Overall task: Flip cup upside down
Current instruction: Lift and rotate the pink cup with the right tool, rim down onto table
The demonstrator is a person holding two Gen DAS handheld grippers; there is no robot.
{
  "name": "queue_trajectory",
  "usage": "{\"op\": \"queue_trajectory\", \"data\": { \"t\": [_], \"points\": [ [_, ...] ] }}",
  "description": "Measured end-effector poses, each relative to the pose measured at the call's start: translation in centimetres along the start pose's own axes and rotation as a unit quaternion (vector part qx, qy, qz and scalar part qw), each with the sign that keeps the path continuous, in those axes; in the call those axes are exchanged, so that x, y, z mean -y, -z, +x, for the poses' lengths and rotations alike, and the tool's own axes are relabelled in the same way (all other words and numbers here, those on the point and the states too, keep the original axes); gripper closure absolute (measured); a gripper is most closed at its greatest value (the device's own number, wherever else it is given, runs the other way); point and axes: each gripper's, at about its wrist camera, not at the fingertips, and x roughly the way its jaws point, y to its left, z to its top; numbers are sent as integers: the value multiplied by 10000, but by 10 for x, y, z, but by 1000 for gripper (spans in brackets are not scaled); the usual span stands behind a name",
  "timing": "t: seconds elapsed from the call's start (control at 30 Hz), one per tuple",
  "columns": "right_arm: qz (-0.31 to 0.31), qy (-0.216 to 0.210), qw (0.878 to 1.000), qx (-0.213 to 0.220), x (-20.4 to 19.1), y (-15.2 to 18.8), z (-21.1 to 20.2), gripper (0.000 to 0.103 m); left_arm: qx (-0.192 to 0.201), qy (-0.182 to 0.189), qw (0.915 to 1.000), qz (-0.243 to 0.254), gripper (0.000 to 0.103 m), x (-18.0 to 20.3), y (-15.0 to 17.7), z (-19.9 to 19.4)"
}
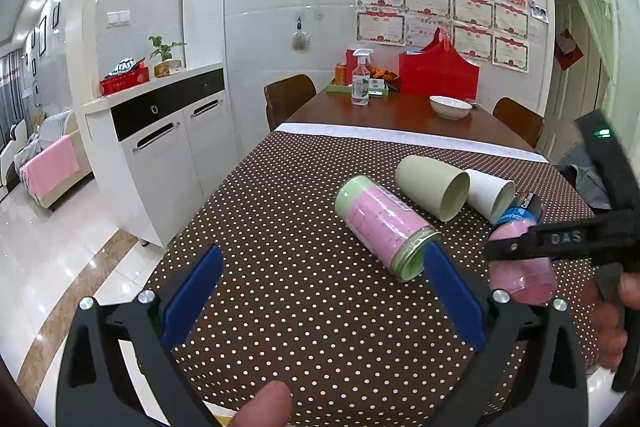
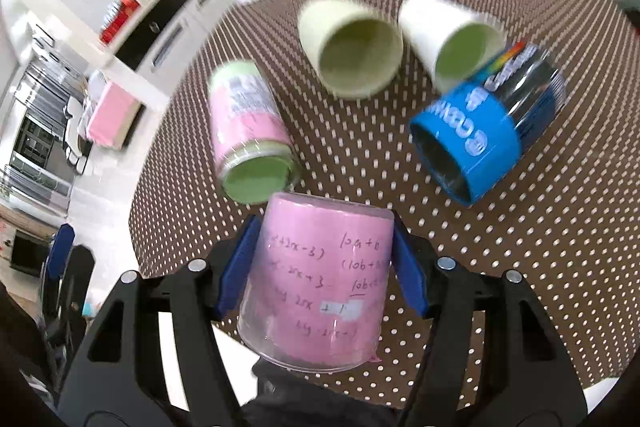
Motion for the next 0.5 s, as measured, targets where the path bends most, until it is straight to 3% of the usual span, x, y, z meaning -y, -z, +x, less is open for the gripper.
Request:
{"op": "queue_trajectory", "data": {
  "t": [0.13,0.3,0.5],
  "points": [
    [-443,415,9921,1097,-11,22,-22,41,31,5,10000,-10,4,3,-2,-1],
    [-899,1087,9606,2394,-13,47,-37,40,49,39,10000,35,4,11,-3,-1],
    [-940,1457,9363,3055,-9,68,-32,40,61,123,9999,54,4,21,-1,1]
  ]
}}
